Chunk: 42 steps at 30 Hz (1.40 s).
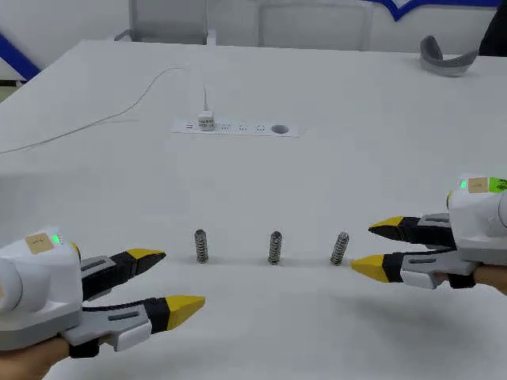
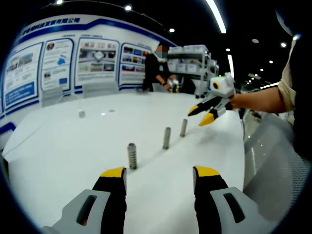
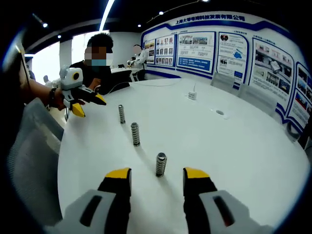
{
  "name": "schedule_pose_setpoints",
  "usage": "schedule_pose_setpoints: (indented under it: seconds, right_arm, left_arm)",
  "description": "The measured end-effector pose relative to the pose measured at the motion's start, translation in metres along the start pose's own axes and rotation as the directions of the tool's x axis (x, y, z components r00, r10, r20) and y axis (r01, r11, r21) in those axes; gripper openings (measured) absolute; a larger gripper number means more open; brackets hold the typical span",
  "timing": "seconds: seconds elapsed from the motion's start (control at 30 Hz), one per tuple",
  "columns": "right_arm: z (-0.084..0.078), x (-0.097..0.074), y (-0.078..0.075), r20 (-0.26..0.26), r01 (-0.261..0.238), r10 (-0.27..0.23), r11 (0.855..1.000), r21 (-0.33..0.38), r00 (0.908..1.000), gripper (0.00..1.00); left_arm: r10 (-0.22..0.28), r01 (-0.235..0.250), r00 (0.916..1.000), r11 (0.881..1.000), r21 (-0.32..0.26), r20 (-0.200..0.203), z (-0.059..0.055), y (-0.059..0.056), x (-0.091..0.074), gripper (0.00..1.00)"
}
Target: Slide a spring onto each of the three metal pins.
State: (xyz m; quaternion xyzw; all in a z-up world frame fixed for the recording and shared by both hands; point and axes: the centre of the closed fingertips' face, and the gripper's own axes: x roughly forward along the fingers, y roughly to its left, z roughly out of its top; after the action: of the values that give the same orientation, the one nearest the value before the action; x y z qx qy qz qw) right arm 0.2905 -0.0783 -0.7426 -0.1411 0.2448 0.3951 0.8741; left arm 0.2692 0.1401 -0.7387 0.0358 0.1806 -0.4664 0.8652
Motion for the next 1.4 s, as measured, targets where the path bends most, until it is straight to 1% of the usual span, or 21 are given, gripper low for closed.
schedule_pose_setpoints:
  seconds: [0.1,0.3,0.57,0.7,0.93,1.4]
  right_arm:
    - [0.001,-0.001,0.003,0.01,-0.003,0.003,1.0,-0.004,0.9999,0.46]
    - [0.002,-0.004,0.015,0.034,-0.024,0.025,0.999,-0.022,0.9991,0.51]
    - [0.0,-0.007,0.021,0.044,-0.028,0.029,0.999,-0.027,0.9986,0.55]
    - [-0.004,-0.007,0.023,0.043,-0.026,0.027,0.999,-0.023,0.9987,0.57]
    - [-0.005,-0.011,0.025,0.051,-0.016,0.017,1.0,-0.018,0.9986,0.59]
    - [-0.008,-0.008,0.029,0.068,-0.005,0.003,1.0,0.015,0.9976,0.62]
  left_arm:
    - [-0.001,0.001,1.0,1.0,0.0,-0.001,-0.001,0.0,0.001,0.56]
    - [-0.001,0.001,1.0,1.0,-0.003,-0.004,-0.004,0.002,0.001,0.57]
    - [-0.003,0.003,1.0,1.0,-0.008,-0.009,-0.009,0.003,0.002,0.58]
    - [-0.002,0.002,0.9999,1.0,-0.011,-0.011,-0.01,0.004,0.002,0.58]
    - [-0.001,0.001,0.9999,1.0,-0.018,-0.013,-0.013,0.004,0.003,0.59]
    - [-0.003,0.003,0.9999,1.0,-0.025,-0.013,-0.016,0.001,0.004,0.59]
